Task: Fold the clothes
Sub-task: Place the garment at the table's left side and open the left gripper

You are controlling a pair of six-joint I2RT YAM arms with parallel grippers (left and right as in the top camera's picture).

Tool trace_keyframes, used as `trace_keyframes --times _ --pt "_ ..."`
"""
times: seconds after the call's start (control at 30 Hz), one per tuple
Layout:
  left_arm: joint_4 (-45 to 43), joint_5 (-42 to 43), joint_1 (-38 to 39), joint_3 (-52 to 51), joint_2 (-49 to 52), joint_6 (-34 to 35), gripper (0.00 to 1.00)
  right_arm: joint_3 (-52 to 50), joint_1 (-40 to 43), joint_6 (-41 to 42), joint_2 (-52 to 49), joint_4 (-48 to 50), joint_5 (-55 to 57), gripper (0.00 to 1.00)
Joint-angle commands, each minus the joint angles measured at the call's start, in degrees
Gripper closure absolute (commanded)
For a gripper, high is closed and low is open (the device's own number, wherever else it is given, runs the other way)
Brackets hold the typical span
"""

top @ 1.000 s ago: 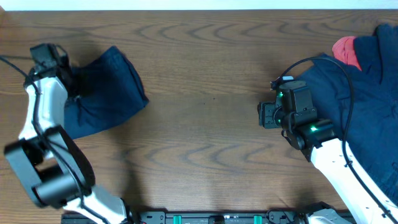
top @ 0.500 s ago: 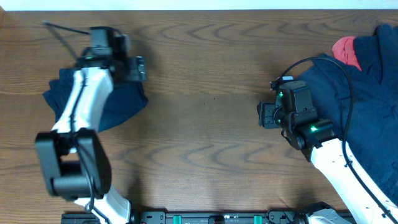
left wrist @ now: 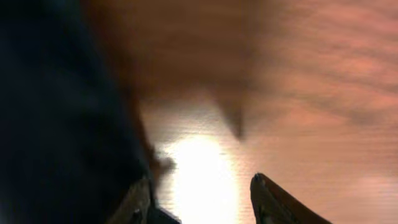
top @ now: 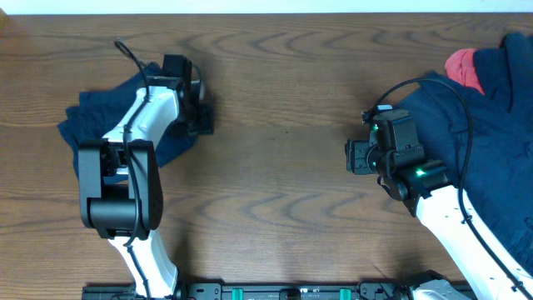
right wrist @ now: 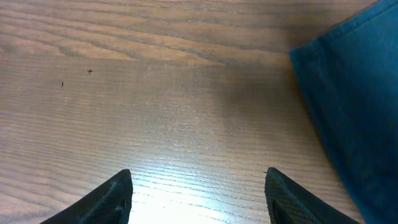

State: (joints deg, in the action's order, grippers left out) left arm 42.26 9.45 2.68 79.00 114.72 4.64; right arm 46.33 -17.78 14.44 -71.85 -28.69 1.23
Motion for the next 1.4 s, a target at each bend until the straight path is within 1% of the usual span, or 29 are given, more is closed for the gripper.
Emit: trace_keyframes --times 0.0,0.07,0.13,0.33,0.5,0.63,0.77,0.83,0.87,0.9,0.93,1.1,1.17,1.2,1.23,1.27,1.3,1.37 --pt "2.78 -7.43 -1.97 0.09 -0.33 3.61 0.45 0.11 0.24 0.09 -0.15 -0.04 -0.17 0.33" --pt "3.80 -10.97 -3.10 0.09 -0.33 3.61 0.44 0.11 0.24 0.11 -0.15 -0.26 -0.20 0.33" --pt "3.65 -12.55 -4.35 0.11 -0.33 3.61 0.39 0.11 0.24 0.09 -0.15 -0.70 -0.17 0.33" --pt "2.67 -12.52 -8.26 0.11 -0.33 3.61 0.37 0.07 0.24 0.11 -0.15 -1.62 -0.20 0.33" --pt "3.72 -12.52 -10.54 0.11 -0.33 3.61 0.36 0.07 0.24 0.09 -0.15 -1.57 -0.17 0.33" --pt "4.15 -12.11 -10.56 0.11 -0.37 3.61 0.32 0.07 0.24 0.13 -0.15 -1.57 -0.20 0.33" --pt "3.93 -8.31 -9.07 0.11 -0.92 2.19 0.31 0.07 0.24 0.13 -0.15 -1.57 -0.20 0.30" --pt "3.76 -6.25 -7.48 0.11 -1.57 1.97 0.30 0.07 0.24 0.13 -0.15 -1.60 -0.22 0.26" --pt "3.69 -4.61 -6.36 0.11 -2.10 1.40 0.30 0.07 0.24 0.13 -0.15 -1.62 -0.28 0.17" --pt "3.58 -3.37 -5.18 0.11 -2.49 1.18 0.30 0.07 0.24 0.13 -0.15 -1.62 -0.72 0.06" --pt "3.54 -2.49 -4.13 0.11 -2.86 0.81 0.30 0.07 0.24 0.11 -0.15 -1.57 -1.20 0.01" --pt "3.10 -2.49 3.76 0.11 -5.18 -2.32 0.29 0.07 0.24 0.11 -0.15 -0.44 -2.25 0.01" --pt "2.36 -2.80 6.56 0.24 -6.25 -2.29 0.18 0.07 0.26 0.09 -0.15 0.98 0.04 0.01" --pt "2.34 -3.10 7.32 0.48 -6.75 -2.27 0.15 0.07 0.26 0.09 -0.15 2.08 1.46 0.01" --pt "2.43 -3.52 8.00 0.85 -7.41 -2.25 0.09 0.07 0.26 0.04 -0.13 3.65 3.32 0.01" --pt "2.60 -3.45 8.37 1.25 -8.35 -2.21 0.00 0.09 0.26 0.02 -0.13 6.01 5.53 0.01" --pt "3.10 -3.45 8.48 1.60 -9.33 -2.21 0.02 0.09 0.26 -0.42 -0.13 7.89 6.78 0.01" --pt "5.14 -3.48 8.37 2.49 -11.80 -2.21 0.02 0.26 0.33 -2.43 -0.02 11.37 7.37 0.01"
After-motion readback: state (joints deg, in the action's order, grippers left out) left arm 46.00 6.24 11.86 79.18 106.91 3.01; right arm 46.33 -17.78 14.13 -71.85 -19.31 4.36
